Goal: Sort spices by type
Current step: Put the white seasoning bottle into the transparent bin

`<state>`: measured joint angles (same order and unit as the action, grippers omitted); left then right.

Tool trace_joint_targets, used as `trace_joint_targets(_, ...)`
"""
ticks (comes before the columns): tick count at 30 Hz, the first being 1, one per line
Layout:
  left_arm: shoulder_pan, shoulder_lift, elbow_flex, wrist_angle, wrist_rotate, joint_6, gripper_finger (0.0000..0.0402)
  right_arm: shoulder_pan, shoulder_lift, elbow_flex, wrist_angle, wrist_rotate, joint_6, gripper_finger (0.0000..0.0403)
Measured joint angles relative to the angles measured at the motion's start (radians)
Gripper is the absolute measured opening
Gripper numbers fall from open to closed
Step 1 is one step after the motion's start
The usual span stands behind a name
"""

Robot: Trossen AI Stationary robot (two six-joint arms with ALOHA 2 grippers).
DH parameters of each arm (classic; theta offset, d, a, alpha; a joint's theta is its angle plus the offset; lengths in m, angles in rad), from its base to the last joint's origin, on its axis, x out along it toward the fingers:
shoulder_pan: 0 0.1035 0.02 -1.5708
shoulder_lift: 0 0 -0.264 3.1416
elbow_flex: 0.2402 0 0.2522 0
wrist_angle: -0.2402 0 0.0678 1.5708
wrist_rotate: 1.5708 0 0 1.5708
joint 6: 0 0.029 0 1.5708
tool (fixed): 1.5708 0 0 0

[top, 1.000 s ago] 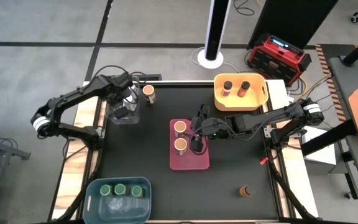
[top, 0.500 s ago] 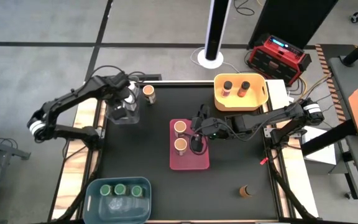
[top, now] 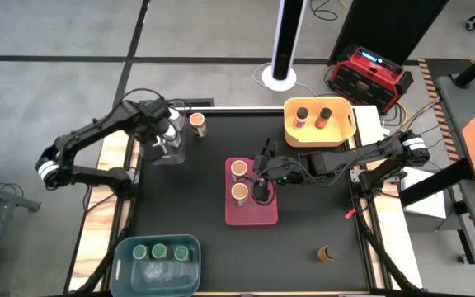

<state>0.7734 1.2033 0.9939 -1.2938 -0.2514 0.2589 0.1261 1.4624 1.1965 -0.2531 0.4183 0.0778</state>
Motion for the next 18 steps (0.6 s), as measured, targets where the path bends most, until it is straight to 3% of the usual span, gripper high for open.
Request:
trace_joint_targets(10,0.0,0.011,-0.001,0.012,-0.026,-0.014,0.0,0.0,0.0,0.0,-0.001,0.0,0.008,0.0311)
trace_joint_targets(18,0.0,0.011,-0.002,0.011,-0.026,-0.046,0.0,0.0,0.0,0.0,-0.002,0.0,0.008,0.0298)
